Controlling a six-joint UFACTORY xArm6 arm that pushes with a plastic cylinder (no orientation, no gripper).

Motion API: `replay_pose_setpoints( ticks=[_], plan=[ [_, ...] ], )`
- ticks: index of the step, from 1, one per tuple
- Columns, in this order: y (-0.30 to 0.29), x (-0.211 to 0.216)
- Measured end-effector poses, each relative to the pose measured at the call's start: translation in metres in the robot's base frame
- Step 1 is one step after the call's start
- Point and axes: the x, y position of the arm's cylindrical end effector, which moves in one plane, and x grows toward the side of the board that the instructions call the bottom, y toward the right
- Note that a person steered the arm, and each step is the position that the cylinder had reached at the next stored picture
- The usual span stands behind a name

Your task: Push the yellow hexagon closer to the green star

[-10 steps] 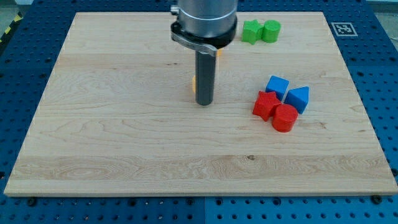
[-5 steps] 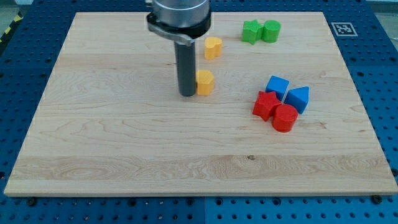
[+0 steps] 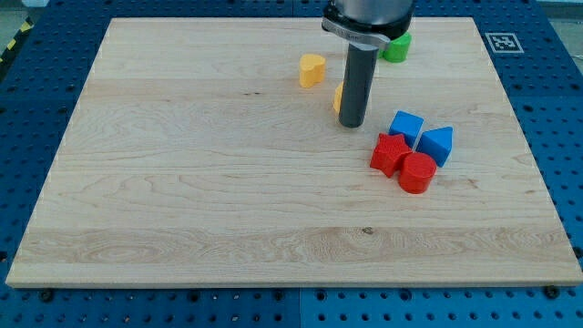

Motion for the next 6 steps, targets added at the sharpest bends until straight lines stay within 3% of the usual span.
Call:
replay_pose_setpoints(
  ticks=[2, 6],
  plan=[
    [-0.002, -0.010],
    [-0.008, -0.088]
  ],
)
